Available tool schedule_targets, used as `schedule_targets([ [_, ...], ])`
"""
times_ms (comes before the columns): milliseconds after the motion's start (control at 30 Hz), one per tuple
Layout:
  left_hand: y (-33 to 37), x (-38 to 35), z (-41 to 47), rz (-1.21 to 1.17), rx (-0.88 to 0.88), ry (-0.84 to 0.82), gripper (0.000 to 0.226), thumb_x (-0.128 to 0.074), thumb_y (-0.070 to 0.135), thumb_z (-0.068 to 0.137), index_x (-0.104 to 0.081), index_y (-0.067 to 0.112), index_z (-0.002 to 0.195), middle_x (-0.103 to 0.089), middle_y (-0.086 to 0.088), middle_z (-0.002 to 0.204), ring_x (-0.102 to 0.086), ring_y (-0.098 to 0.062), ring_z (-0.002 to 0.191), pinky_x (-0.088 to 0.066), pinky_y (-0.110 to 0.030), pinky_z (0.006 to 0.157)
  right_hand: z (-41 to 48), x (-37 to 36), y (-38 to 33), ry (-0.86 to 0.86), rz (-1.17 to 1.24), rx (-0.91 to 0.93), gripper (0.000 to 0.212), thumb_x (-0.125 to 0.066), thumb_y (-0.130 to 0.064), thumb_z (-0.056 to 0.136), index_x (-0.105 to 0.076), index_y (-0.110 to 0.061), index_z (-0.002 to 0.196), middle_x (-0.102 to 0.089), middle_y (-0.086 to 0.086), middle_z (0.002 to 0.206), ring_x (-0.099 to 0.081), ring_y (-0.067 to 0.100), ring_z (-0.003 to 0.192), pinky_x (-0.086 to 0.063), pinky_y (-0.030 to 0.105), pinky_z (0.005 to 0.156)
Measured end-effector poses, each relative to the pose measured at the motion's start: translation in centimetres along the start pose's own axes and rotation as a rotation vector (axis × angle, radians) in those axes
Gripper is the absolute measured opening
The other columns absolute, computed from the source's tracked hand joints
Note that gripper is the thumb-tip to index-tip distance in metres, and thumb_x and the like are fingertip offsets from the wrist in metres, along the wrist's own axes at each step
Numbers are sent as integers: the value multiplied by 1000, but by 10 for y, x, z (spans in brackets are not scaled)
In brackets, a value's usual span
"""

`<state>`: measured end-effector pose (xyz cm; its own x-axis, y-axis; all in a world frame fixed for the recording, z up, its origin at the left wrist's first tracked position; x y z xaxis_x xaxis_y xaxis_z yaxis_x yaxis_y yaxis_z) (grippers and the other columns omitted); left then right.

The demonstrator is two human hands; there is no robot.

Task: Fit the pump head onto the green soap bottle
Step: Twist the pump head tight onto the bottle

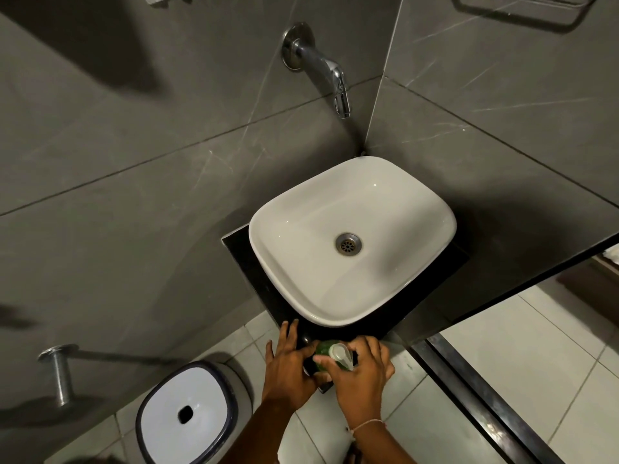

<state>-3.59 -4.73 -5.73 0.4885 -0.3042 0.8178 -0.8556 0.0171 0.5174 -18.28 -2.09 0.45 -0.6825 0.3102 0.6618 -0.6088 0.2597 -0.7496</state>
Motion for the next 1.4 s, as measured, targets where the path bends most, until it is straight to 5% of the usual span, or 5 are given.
schedule_targets([
  [233,-1,2,-1,7,-24,19,57,-68,54,70,-54,43,124,-2,1,162,17,-14,145,-3,-55,119,-6,0,5,-51,-7,94,53,-63,-73,62,-64,-46,108,-51,-20,111,-39,11,119,-26,38,98],
  [433,0,1,-2,0,-10,32,54,-69,56,71,-57,40,122,-1,3,162,16,-14,146,0,-53,120,4,-1,-2,-42,-61,-16,53,-82,-61,49,-49,-28,74,-54,-7,95,-46,22,106,-33,42,86],
  [633,2,2,-3,22,-21,26,60,-65,57,72,-52,43,128,2,5,161,16,-15,146,-1,-53,119,-5,2,6,-76,9,97,46,-67,-66,63,-61,-49,105,-51,-21,115,-38,12,123,-25,38,98],
  [800,2,2,-3,15,-7,29,62,-66,57,72,-51,39,130,0,4,162,15,-16,147,-1,-54,120,0,0,-1,-22,-6,-32,44,-85,-53,51,-55,-32,75,-55,-12,97,-47,20,111,-32,44,93],
  [1400,3,2,-4,1,-10,12,68,-67,60,72,-47,41,133,1,2,162,20,-11,143,4,-52,118,-3,3,3,-60,-5,107,40,-67,-59,64,-66,-41,100,-50,-22,119,-37,19,130,-23,40,100],
])
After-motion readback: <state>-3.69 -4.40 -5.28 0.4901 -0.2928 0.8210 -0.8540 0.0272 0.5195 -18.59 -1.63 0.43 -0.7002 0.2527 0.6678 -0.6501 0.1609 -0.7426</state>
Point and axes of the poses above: each hand's wrist, its own z-axis towards the middle knuckle, its own x-axis out of the back of the hand, y = z × x, the point moved 4 cm from there along z, towards the middle knuckle
